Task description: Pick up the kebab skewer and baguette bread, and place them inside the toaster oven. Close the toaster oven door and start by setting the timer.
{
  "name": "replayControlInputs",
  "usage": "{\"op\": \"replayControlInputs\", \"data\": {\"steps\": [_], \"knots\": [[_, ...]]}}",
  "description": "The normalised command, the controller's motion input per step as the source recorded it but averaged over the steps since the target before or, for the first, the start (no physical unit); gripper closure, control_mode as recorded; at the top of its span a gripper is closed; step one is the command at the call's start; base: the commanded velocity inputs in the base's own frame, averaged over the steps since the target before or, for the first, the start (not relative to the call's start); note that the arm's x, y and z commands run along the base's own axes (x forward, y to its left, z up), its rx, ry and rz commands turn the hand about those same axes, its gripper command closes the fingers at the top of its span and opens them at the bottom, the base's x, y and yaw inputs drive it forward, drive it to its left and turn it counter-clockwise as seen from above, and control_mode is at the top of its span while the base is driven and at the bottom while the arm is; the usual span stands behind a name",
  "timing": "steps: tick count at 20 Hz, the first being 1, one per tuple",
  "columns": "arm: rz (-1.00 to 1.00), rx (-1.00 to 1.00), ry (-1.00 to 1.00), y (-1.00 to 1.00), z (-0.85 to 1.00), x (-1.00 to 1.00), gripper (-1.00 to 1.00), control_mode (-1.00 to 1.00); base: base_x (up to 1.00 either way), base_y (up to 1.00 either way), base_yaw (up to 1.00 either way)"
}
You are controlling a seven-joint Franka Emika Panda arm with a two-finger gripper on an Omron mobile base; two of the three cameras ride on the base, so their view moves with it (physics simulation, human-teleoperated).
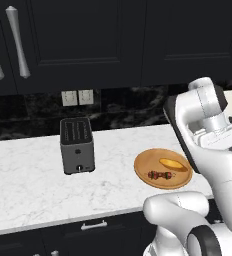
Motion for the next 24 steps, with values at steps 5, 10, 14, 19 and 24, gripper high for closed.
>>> {"op": "replayControlInputs", "data": {"steps": [5, 10, 14, 19, 24], "knots": [[0.32, 0.15, -0.01, -0.02, -0.28, 0.57, -1.0, -1.0, 0.0, 0.0, 0.0], [0.31, 0.14, -0.05, 0.0, -0.5, 0.62, -1.0, -1.0, 0.0, 0.0, 0.0], [0.21, 0.28, -0.26, 0.0, -0.44, 0.48, -1.0, -1.0, 0.0, 0.0, 0.0], [0.15, 0.23, -0.32, 0.02, -0.5, 0.49, -1.0, -1.0, 0.0, 0.0, 0.0], [0.01, 0.02, -0.18, 0.03, -0.24, 0.66, -1.0, -1.0, 0.0, 0.0, 0.0]]}}
